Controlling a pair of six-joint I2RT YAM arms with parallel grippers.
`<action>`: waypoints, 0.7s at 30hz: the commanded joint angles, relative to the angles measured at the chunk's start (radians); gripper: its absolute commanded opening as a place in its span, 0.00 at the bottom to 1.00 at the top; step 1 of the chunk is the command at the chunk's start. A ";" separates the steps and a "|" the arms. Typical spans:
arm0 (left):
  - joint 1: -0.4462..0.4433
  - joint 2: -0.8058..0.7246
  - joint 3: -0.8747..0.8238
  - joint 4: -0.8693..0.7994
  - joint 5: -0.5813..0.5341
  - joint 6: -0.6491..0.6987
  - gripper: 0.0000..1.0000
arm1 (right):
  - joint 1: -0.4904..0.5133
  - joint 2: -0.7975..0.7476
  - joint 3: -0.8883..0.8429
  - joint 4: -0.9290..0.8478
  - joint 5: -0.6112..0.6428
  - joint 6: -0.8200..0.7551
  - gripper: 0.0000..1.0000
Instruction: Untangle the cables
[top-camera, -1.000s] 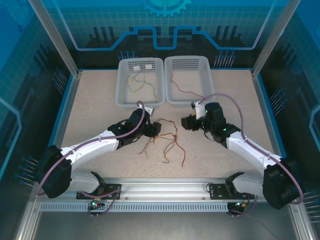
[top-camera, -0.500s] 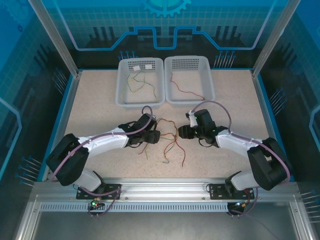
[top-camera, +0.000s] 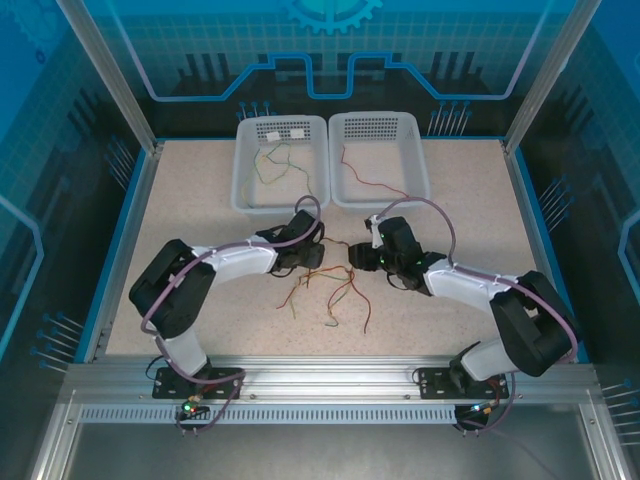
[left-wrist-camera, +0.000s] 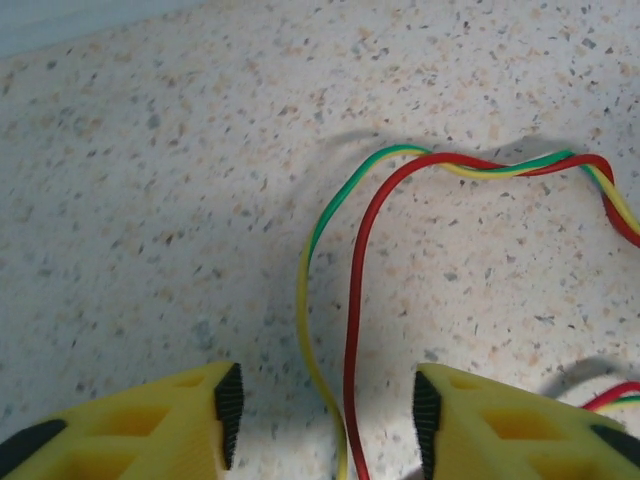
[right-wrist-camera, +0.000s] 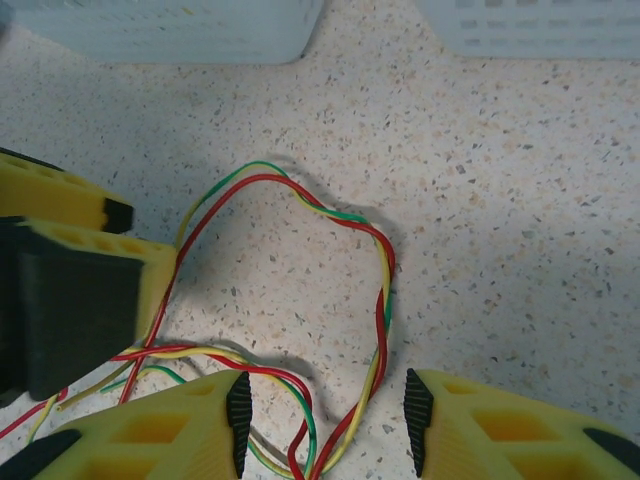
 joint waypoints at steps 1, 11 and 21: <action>0.010 0.040 0.016 0.027 -0.007 0.024 0.40 | 0.016 -0.036 0.009 0.010 0.058 -0.004 0.47; 0.026 0.038 -0.003 0.046 0.015 0.011 0.10 | 0.021 -0.032 0.010 0.022 0.067 -0.017 0.47; 0.022 -0.139 0.005 -0.026 0.018 0.010 0.00 | 0.038 -0.033 0.024 0.020 0.107 -0.032 0.49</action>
